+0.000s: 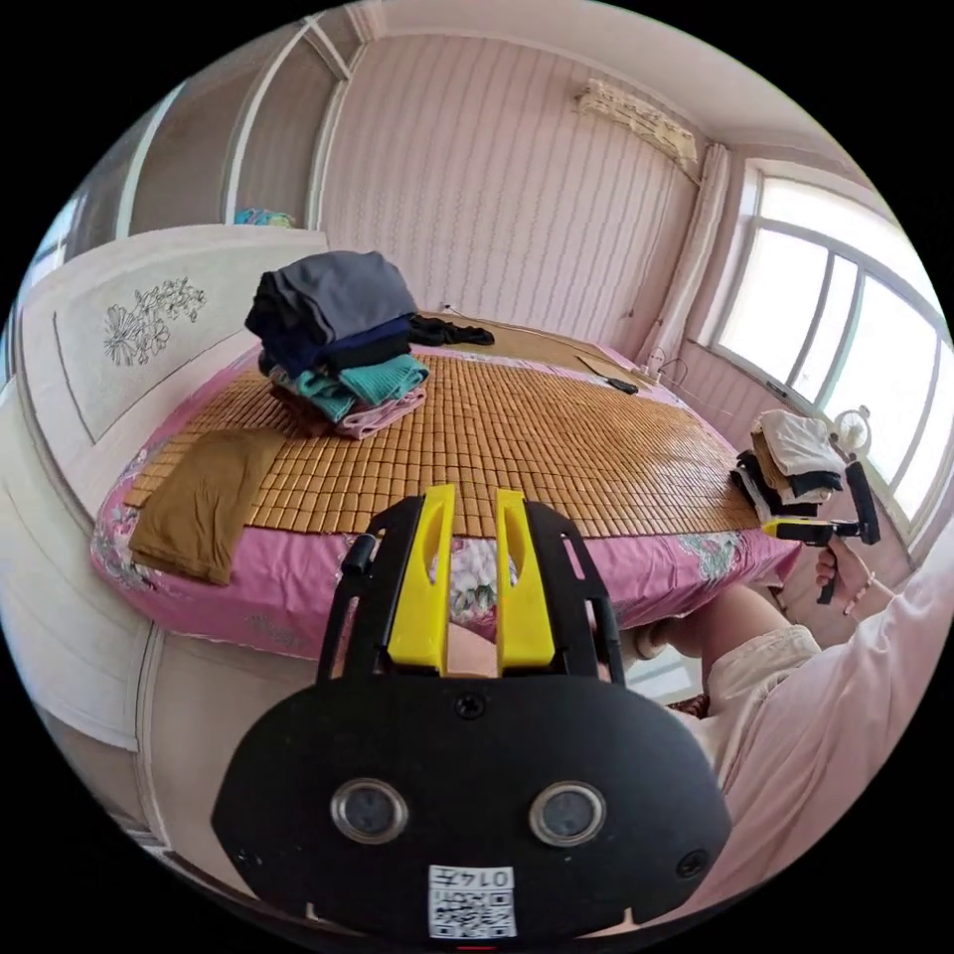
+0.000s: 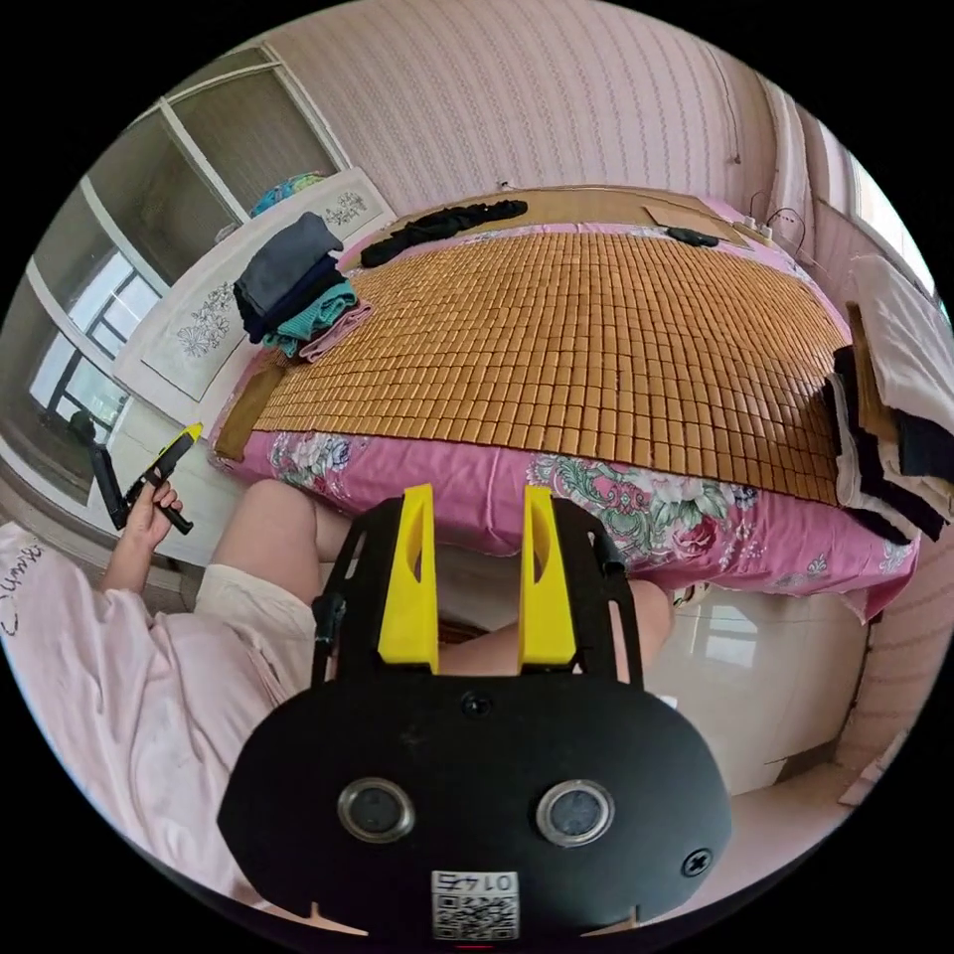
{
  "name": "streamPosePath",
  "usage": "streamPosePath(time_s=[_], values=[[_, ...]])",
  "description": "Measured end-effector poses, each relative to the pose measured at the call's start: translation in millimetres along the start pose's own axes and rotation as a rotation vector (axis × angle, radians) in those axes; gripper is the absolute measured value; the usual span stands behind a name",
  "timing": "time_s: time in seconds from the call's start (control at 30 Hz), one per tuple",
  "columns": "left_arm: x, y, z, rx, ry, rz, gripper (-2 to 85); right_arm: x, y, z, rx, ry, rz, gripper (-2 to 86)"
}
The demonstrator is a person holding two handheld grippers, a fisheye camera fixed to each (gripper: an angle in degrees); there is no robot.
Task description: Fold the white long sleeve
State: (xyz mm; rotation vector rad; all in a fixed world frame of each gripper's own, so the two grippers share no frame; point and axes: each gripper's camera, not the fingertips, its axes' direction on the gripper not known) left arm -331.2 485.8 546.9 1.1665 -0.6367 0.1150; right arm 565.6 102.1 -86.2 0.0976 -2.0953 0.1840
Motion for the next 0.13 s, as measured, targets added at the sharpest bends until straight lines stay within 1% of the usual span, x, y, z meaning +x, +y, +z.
streamPosePath(time_s=[0.07, 0.13], values=[[-39.3, 15.7, -7.1, 0.018, -0.057, -0.063, 7.0, -32.9, -12.1, 28.1, -0.032, -0.01, -0.085, 13.3], [-68.7, 26.3, -12.5, 0.02, -0.102, -0.11, 7.1, -84.3, -30.4, 70.6, -0.068, -0.031, -0.236, 13.8]])
